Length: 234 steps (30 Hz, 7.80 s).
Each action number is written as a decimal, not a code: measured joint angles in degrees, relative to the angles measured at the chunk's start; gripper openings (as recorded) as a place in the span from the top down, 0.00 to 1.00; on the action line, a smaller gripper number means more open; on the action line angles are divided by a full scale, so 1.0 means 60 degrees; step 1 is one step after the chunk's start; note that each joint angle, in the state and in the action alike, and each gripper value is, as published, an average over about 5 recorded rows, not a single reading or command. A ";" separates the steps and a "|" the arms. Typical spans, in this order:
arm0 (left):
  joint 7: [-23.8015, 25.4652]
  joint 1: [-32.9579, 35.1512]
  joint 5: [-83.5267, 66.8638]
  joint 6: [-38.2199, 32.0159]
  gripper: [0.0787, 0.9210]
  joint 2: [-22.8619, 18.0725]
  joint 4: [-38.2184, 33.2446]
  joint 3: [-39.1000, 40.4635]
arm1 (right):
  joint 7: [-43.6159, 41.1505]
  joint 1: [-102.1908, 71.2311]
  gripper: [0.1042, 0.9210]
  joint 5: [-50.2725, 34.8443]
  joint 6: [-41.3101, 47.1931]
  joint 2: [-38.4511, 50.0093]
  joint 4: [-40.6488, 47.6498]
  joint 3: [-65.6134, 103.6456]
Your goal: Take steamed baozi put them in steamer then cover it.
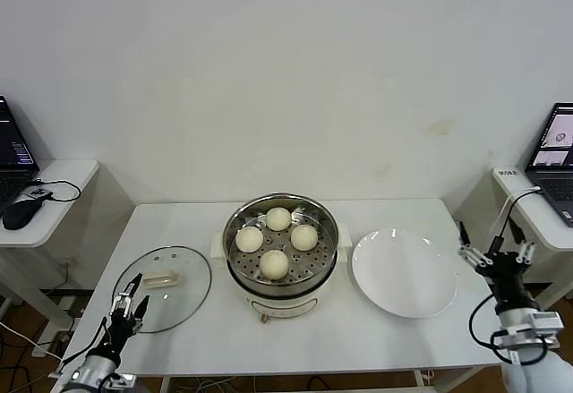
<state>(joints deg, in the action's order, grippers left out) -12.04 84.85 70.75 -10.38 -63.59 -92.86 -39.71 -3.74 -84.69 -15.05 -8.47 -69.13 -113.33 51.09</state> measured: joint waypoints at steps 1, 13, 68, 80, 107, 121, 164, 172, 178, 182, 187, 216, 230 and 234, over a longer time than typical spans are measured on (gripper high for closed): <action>0.0021 -0.0131 0.0060 -0.0019 0.12 0.0019 0.0113 0.0035 | -0.0002 -0.0067 0.12 0.0002 -0.0014 -0.0034 -0.0035 0.0063; 0.0232 -0.1656 0.0467 -0.0186 0.12 0.0058 0.1465 0.0472 | -0.0077 -0.0595 0.12 0.0070 -0.0105 -0.0390 -0.0226 0.0483; 0.0630 -0.3400 -0.1215 -0.0173 0.91 -0.0088 0.3390 0.1049 | -0.0314 -0.0825 0.12 0.0584 -0.0299 -0.0928 -0.0001 0.0108; 0.0492 -0.2393 -0.1697 0.0229 0.92 0.0236 0.1689 0.0421 | -0.0321 -0.0829 0.12 0.0640 -0.0297 -0.0836 -0.0103 -0.0029; 0.2480 -0.1818 -0.3682 0.4038 0.92 0.2291 -0.4116 0.1527 | -0.0388 -0.0550 0.12 0.2050 -0.0316 -0.1191 0.0425 -0.1071; 0.3582 -0.4084 -0.2210 0.5660 0.92 0.1272 -0.3865 0.4486 | -0.0140 -0.0311 0.12 0.3388 -0.0384 -0.1950 0.0754 -0.1245; 0.4825 -0.5340 0.1380 0.6076 0.92 -0.2517 -0.1767 0.6714 | 0.0020 -0.0428 0.12 0.4386 -0.0821 -0.2433 0.1236 -0.1217; 0.4806 -0.5204 0.1488 0.6019 0.92 -0.2678 -0.1683 0.6677 | 0.0004 -0.0448 0.12 0.4403 -0.0859 -0.2419 0.1255 -0.1256; 0.4748 -0.5192 0.1532 0.5944 0.92 -0.2766 -0.1593 0.6625 | -0.0014 -0.0477 0.12 0.4416 -0.0866 -0.2415 0.1263 -0.1284; 0.4704 -0.5131 0.1537 0.5879 0.90 -0.2792 -0.1601 0.6590 | -0.0022 -0.0491 0.12 0.4417 -0.0869 -0.2394 0.1263 -0.1300; 0.4663 -0.5019 0.1489 0.5842 0.76 -0.2729 -0.1740 0.6583 | -0.0034 -0.0498 0.12 0.4428 -0.0870 -0.2387 0.1263 -0.1356; 0.2260 0.0142 -0.4579 0.3708 0.12 -0.1011 -0.5922 0.2951 | -0.0240 -0.0941 0.12 0.3780 -0.0802 -0.1991 0.1162 -0.1727; 0.0699 0.2777 -1.2716 0.1347 0.12 -0.1044 -0.5340 0.0664 | -0.0486 -0.1806 0.12 0.3005 -0.0947 -0.1607 0.0889 -0.2351; 0.0678 0.3101 -1.3927 0.0922 0.12 -0.1037 -0.4944 0.0451 | -0.0511 -0.2013 0.12 0.2948 -0.1022 -0.1611 0.0812 -0.2522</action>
<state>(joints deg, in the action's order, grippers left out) -7.97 103.45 -12.81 -4.85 -69.81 -122.52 -37.00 -6.81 -96.76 2.64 -14.60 -78.79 -108.46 35.95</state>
